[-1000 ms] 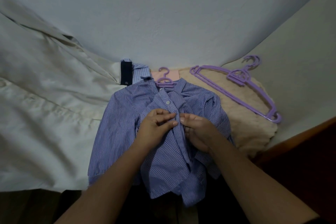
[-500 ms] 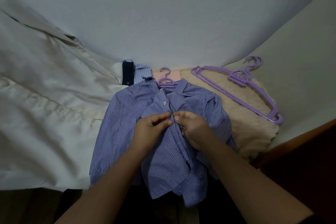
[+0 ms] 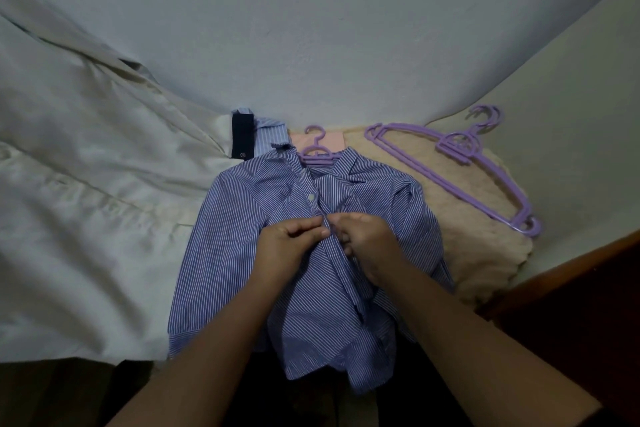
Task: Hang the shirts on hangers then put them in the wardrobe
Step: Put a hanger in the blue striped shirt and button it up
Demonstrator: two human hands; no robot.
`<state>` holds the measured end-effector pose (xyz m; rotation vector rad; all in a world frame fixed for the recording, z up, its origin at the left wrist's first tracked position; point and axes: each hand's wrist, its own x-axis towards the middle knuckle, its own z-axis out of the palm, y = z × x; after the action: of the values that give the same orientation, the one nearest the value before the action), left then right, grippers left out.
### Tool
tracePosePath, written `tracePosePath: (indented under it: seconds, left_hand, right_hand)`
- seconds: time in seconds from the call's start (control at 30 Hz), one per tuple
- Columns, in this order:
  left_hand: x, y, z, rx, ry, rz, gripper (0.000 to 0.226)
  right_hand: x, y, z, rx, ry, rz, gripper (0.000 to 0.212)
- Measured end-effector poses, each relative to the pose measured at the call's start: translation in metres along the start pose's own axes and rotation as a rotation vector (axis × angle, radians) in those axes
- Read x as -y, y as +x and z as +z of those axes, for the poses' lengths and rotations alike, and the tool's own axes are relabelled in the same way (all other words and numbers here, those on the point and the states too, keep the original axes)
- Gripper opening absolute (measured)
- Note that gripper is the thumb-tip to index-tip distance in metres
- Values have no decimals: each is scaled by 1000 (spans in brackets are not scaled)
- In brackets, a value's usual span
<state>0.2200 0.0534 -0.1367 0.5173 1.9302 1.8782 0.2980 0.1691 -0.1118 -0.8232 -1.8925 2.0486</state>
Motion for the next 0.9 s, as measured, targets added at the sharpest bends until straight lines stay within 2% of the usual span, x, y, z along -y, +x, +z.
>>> tracePosePath:
  seconds: [0.1, 0.27, 0.43, 0.47, 0.57, 0.7, 0.77, 0.9]
  left_hand:
    - [-1, -1, 0, 3, 45, 61, 20]
    - [0, 1, -1, 4, 30, 64, 25]
    - [2, 2, -3, 62, 43, 49, 26]
    - [3, 2, -4, 73, 35, 38, 24]
    - [9, 4, -7, 114, -48, -68, 17]
    - [14, 7, -9, 174, -185, -262, 21]
    - [15, 9, -9, 197, -163, -296, 21]
    - [11, 9, -9, 202, -9, -254, 22]
  right_hand:
    - [4, -3, 1, -4, -105, -91, 17]
    - [3, 1, 1, -35, -192, -136, 10]
    - [-3, 4, 1, 20, -206, -152, 5]
    - [-4, 5, 1, 23, -199, -143, 3]
    - [-9, 8, -2, 29, -184, -140, 16]
    - [-10, 10, -6, 47, -191, -125, 20]
    - [-12, 12, -9, 58, -201, -110, 19]
    - [-18, 14, -11, 23, -242, -94, 8]
